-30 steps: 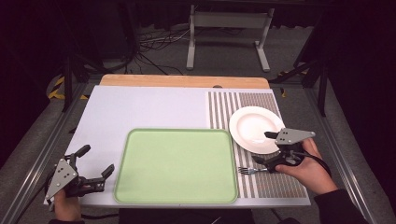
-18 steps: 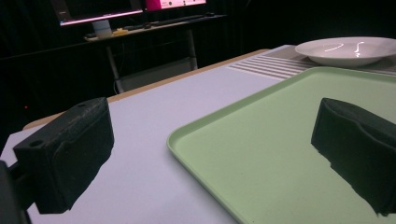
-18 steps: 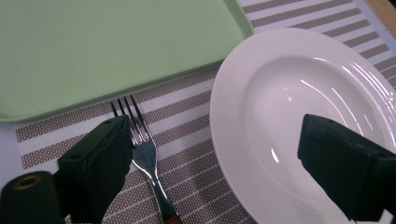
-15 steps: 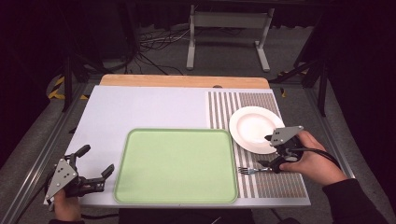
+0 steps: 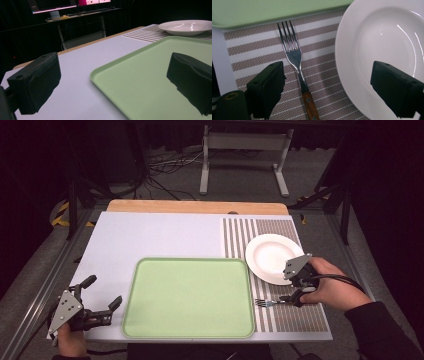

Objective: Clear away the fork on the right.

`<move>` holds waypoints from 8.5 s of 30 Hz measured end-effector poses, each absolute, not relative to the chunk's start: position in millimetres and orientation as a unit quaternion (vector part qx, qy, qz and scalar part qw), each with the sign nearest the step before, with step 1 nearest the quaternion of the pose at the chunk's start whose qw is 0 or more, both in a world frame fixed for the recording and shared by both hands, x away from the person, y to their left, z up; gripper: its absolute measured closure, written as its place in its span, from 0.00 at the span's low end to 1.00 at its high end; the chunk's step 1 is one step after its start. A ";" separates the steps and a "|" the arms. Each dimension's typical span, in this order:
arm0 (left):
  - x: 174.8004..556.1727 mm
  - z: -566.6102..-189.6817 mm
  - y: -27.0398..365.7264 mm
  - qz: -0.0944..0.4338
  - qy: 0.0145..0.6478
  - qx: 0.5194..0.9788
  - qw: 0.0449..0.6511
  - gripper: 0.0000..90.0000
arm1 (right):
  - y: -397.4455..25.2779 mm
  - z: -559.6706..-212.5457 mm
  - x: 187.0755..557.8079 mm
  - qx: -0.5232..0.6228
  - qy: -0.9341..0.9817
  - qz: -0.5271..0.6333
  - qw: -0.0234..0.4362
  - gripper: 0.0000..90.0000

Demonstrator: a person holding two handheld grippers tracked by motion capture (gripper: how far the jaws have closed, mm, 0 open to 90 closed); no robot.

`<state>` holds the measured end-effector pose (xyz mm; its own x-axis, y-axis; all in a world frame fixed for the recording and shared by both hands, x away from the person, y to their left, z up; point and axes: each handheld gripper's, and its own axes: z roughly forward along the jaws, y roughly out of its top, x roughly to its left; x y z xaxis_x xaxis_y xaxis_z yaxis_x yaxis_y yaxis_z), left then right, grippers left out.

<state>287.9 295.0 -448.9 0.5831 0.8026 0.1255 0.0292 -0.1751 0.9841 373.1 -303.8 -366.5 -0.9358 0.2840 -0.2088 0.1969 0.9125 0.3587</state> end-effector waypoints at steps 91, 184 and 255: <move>288.7 -449.6 295.4 0.340 0.304 0.687 0.565 0.00 | -282.2 -362.2 378.6 0.045 0.997 0.016 0.067 0.87; 288.3 -448.9 297.0 0.340 0.303 0.684 0.570 0.00 | -128.0 -353.6 388.8 0.496 0.856 0.142 0.022 0.87; 288.6 -449.2 296.8 0.338 0.303 0.686 0.569 0.00 | -117.7 -394.6 396.4 0.343 0.904 0.246 0.074 0.29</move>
<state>288.6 296.8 -449.2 0.5883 0.7999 0.1183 0.0312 -0.1686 0.9852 396.4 -117.7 -394.6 -0.7541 0.6558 0.0355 0.5831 0.6437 0.4957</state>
